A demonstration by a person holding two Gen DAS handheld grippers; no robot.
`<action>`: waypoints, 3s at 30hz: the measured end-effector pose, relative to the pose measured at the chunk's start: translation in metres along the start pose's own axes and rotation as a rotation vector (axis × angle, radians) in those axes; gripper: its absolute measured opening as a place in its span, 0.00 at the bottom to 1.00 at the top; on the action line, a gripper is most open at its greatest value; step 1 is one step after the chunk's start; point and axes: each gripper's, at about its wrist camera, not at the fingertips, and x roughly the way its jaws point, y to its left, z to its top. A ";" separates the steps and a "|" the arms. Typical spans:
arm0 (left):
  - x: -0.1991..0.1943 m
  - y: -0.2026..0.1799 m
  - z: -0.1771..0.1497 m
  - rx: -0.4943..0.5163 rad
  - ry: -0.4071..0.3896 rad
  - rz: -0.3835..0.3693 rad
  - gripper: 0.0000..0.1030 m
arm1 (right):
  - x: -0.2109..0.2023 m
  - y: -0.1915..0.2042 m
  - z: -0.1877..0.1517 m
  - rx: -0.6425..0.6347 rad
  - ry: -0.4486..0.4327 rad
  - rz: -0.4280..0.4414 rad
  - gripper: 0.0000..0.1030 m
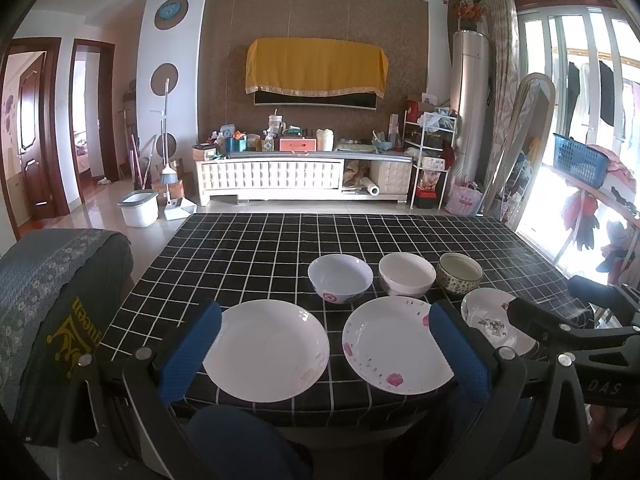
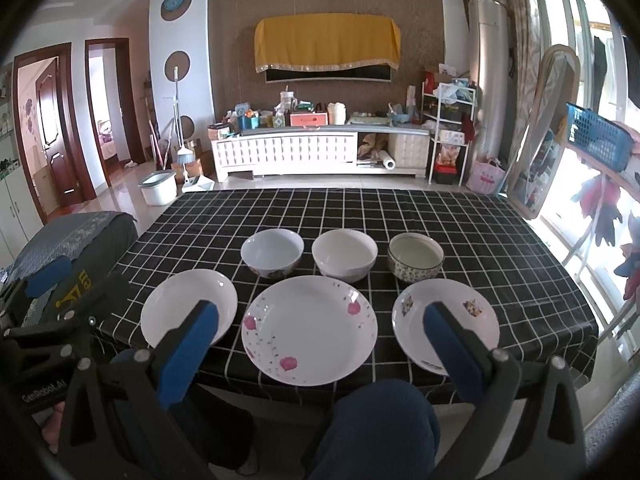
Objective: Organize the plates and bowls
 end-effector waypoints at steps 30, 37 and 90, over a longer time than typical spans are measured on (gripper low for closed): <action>-0.001 0.001 0.002 -0.009 0.019 0.000 1.00 | 0.002 -0.002 -0.005 0.004 0.012 0.002 1.00; -0.001 0.002 0.002 -0.011 0.020 -0.004 1.00 | 0.002 -0.002 -0.005 0.004 0.015 0.001 1.00; 0.190 0.178 -0.028 -0.324 0.606 0.109 0.95 | 0.210 0.125 0.035 -0.195 0.409 0.252 0.93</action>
